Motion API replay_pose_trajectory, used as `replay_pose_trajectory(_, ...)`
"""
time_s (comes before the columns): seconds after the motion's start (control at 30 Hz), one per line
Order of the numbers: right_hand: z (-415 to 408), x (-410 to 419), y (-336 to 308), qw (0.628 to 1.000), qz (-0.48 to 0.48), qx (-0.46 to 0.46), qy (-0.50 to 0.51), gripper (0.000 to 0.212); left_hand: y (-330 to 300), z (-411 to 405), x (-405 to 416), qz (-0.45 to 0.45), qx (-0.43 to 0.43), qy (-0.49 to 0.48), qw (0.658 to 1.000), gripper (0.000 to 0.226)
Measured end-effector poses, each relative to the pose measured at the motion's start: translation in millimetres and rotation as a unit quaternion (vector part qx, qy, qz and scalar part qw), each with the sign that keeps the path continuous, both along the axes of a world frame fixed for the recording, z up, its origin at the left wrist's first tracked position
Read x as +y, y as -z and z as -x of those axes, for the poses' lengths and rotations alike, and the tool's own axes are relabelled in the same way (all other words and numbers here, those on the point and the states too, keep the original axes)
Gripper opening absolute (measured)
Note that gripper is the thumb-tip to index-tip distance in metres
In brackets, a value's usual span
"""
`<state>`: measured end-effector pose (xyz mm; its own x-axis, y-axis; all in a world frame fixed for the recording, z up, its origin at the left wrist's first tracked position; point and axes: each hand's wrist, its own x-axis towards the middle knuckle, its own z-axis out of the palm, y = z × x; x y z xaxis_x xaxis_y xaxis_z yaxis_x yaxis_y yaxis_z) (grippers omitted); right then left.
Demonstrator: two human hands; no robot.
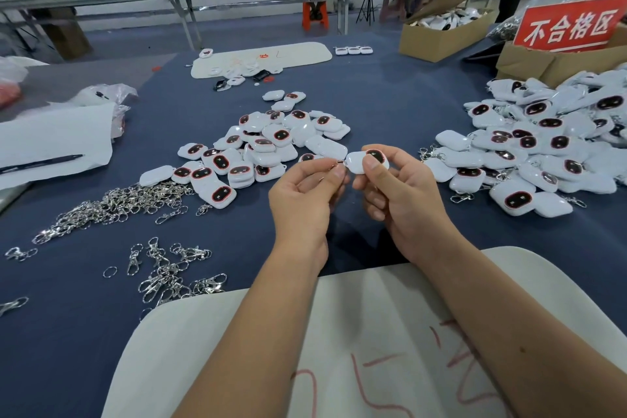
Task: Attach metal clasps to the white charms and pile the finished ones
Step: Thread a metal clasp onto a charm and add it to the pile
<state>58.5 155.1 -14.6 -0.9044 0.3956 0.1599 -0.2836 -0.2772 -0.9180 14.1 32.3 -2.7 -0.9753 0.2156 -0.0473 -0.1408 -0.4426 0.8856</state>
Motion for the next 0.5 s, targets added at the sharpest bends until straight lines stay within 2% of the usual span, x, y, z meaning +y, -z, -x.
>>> replay_pose_trajectory(0.07,0,0,1,1.0,0.0,-0.002,0.003,0.013,1,0,-1,0.036,0.03,-0.01,0.999,0.015)
replay_pose_trajectory(0.13,0,1,1,1.0,0.001,-0.005,0.005,0.011,2,4,-3,0.109,0.096,-0.027,0.989,0.02)
replay_pose_trajectory(0.27,1,2,2,1.0,0.005,-0.008,0.01,0.008,4,10,-7,0.252,0.22,-0.03,0.942,0.021)
replay_pose_trajectory(0.5,1,2,3,0.999,-0.029,-0.028,0.024,0.008,6,9,-11,0.355,0.34,-0.026,0.871,0.021)
